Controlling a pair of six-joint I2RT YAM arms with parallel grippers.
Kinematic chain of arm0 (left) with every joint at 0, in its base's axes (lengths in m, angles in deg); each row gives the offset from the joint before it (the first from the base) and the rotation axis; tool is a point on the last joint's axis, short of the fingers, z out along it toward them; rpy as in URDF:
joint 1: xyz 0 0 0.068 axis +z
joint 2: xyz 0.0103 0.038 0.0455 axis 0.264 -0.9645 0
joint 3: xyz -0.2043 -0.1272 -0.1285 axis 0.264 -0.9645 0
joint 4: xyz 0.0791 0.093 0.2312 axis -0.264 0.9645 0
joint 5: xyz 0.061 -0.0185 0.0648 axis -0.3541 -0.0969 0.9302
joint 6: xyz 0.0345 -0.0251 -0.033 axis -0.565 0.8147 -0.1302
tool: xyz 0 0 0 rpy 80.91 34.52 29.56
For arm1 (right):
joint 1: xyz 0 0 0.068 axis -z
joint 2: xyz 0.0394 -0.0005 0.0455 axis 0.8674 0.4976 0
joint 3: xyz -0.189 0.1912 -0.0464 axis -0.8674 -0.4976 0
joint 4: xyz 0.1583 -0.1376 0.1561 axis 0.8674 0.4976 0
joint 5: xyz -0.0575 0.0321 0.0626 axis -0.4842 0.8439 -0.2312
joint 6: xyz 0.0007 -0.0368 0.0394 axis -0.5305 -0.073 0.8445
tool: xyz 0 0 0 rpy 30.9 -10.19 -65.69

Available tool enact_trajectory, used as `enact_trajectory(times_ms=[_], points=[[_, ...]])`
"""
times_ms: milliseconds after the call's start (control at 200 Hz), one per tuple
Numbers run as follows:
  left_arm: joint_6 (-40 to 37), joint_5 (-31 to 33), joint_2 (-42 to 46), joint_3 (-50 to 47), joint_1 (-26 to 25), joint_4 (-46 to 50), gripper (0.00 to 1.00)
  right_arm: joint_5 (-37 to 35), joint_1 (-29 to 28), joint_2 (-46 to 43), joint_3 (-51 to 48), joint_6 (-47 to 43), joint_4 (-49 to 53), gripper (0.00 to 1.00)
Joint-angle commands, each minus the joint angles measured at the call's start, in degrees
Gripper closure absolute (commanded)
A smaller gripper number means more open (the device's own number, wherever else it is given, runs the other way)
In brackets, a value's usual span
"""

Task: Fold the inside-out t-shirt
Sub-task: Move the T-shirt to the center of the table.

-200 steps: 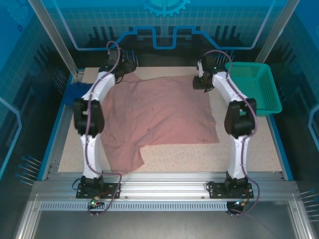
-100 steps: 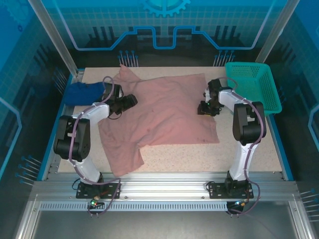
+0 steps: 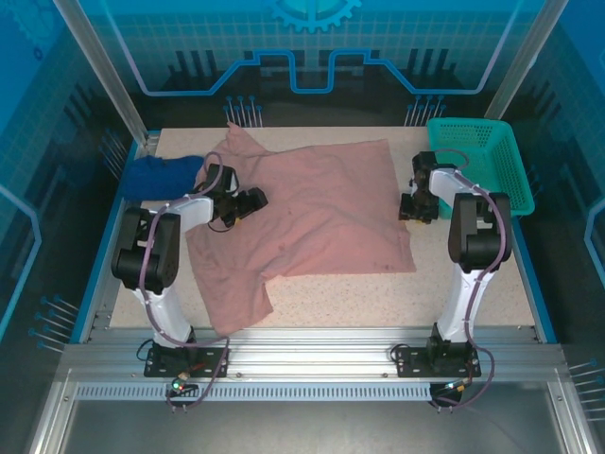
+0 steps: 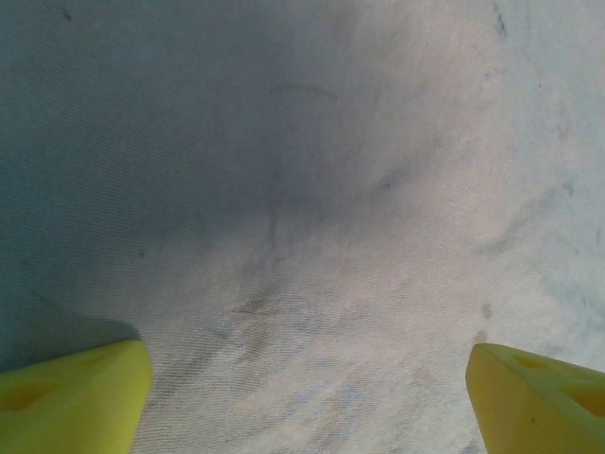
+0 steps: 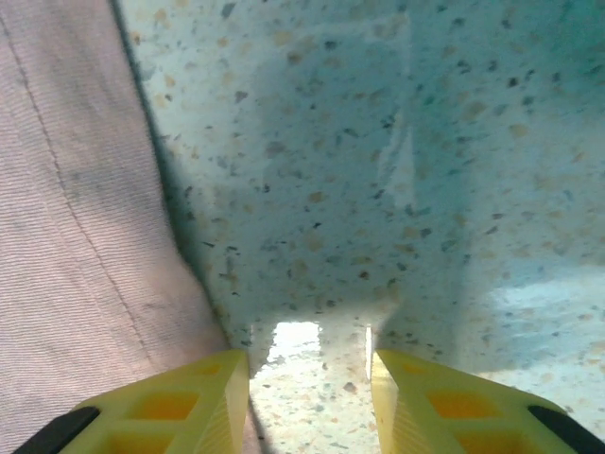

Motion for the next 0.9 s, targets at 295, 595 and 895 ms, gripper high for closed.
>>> enact_trajectory(times_ms=[295,595,895], points=[[-2.02,2.84,5.06,-0.92,0.18,-0.92,0.09,13.83,-8.81,-8.21,-5.11,1.19,-8.31,0.52],[-2.54,2.26,2.79,1.11,1.07,2.5,0.09,12.84,-7.49,2.7,1.42,1.73,-2.88,0.57],[-2.54,-0.23,1.27,0.72,1.62,4.18,0.09,7.3,-3.02,-1.37,-6.51,2.11,-2.39,0.66]])
